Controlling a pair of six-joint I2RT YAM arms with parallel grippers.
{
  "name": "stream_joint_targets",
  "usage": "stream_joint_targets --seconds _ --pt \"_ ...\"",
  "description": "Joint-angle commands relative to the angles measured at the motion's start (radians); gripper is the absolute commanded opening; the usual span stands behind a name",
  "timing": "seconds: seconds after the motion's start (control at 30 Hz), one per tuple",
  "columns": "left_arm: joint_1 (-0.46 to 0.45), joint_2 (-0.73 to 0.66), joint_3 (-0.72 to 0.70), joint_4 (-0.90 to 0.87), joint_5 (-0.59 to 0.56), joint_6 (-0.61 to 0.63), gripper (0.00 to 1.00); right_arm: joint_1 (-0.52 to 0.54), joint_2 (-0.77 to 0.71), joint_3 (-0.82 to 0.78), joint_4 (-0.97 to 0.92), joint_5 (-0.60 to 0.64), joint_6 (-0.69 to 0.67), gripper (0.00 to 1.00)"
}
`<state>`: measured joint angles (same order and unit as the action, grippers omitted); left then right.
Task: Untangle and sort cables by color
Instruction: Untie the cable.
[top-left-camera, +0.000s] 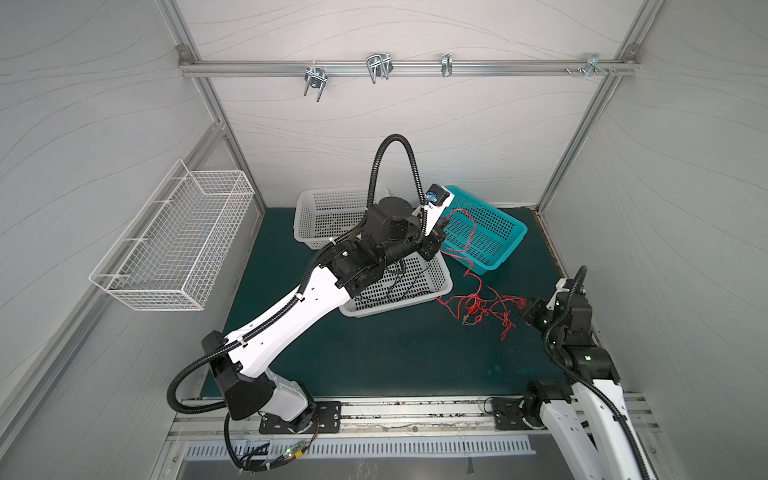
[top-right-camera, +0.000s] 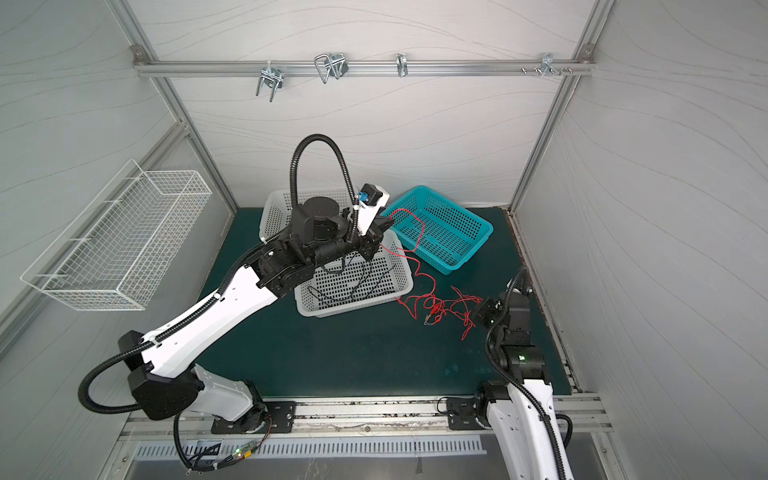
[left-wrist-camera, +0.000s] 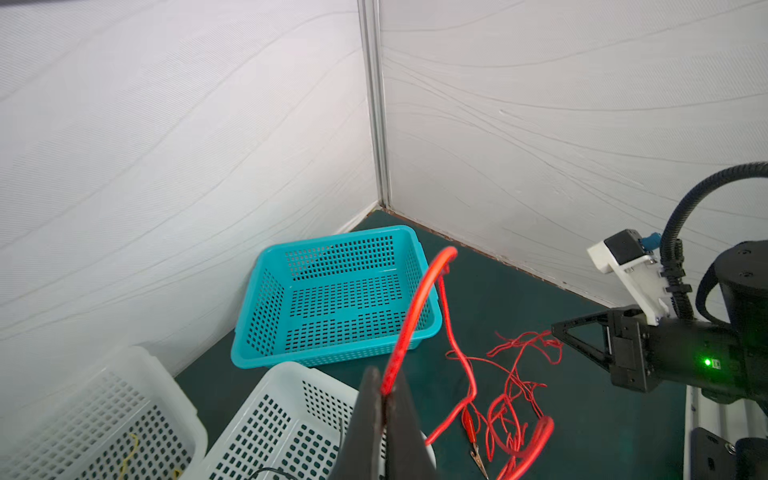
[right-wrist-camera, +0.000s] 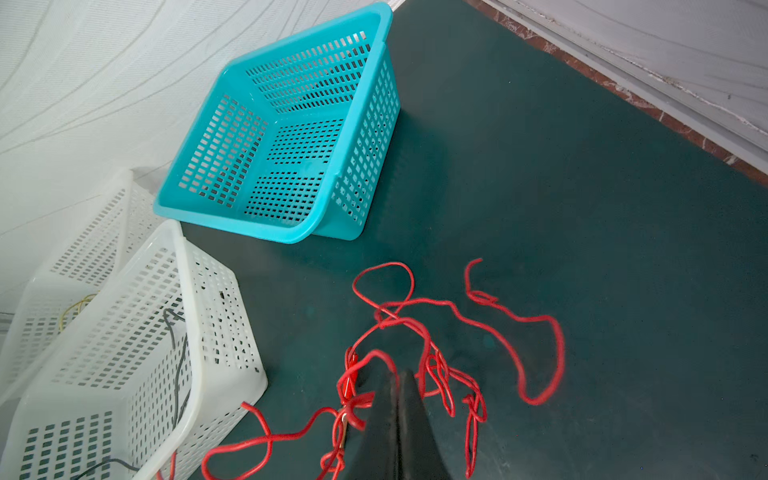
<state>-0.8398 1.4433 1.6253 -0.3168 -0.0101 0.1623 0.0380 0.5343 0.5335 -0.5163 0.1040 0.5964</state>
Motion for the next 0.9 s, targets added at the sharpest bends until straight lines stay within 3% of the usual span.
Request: stream_joint_targets --seconds 0.0,0.13,0.37,0.67,0.87 --pt "-0.002 -0.020 0.032 0.049 -0.037 0.031 0.00 0.002 0.007 -0.007 -0.014 0.007 -0.013 0.00" --pt "-0.001 -0.023 0.034 0.056 -0.061 0.040 0.00 0.003 0.031 0.009 -0.039 0.015 -0.032 0.00" --pt "-0.001 0.003 0.025 0.055 -0.050 0.028 0.00 0.003 0.018 0.025 0.044 -0.171 -0.110 0.08" --pt "-0.001 0.023 0.029 0.051 -0.048 0.031 0.00 0.014 0.005 0.079 0.121 -0.406 -0.190 0.38" --pt "-0.001 0.029 0.027 0.051 -0.044 0.031 0.00 0.020 -0.017 0.085 0.207 -0.537 -0.189 0.49"
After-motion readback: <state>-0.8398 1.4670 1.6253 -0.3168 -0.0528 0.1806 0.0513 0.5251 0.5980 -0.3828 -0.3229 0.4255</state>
